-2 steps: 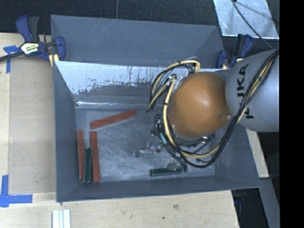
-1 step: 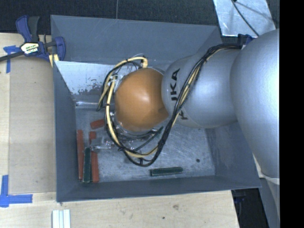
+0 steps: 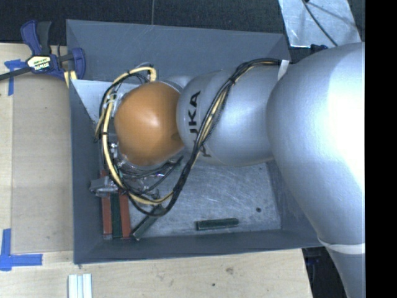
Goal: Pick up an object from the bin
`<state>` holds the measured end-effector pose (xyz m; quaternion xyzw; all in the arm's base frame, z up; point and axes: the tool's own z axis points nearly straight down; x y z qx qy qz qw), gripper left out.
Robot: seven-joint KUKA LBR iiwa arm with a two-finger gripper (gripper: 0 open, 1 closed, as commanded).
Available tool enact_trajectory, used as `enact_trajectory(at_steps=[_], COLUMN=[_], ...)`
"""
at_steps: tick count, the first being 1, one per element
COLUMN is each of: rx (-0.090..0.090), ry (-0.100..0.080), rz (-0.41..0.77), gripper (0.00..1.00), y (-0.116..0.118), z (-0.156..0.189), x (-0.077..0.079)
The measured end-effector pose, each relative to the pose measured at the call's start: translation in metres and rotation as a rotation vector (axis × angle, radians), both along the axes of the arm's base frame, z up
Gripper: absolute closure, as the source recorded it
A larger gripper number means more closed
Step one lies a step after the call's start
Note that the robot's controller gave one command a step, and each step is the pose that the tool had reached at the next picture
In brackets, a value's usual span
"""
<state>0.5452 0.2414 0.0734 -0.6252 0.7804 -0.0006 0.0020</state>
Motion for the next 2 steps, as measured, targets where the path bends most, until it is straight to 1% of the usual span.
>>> enact_trajectory(at_steps=[1, 2], rx=[-0.001, 0.004], ry=[0.000, -0.007], rz=[-0.004, -0.031], gripper=[1.00, 1.00], y=[-0.002, -0.010], z=[0.002, 0.131], x=[0.001, 0.018])
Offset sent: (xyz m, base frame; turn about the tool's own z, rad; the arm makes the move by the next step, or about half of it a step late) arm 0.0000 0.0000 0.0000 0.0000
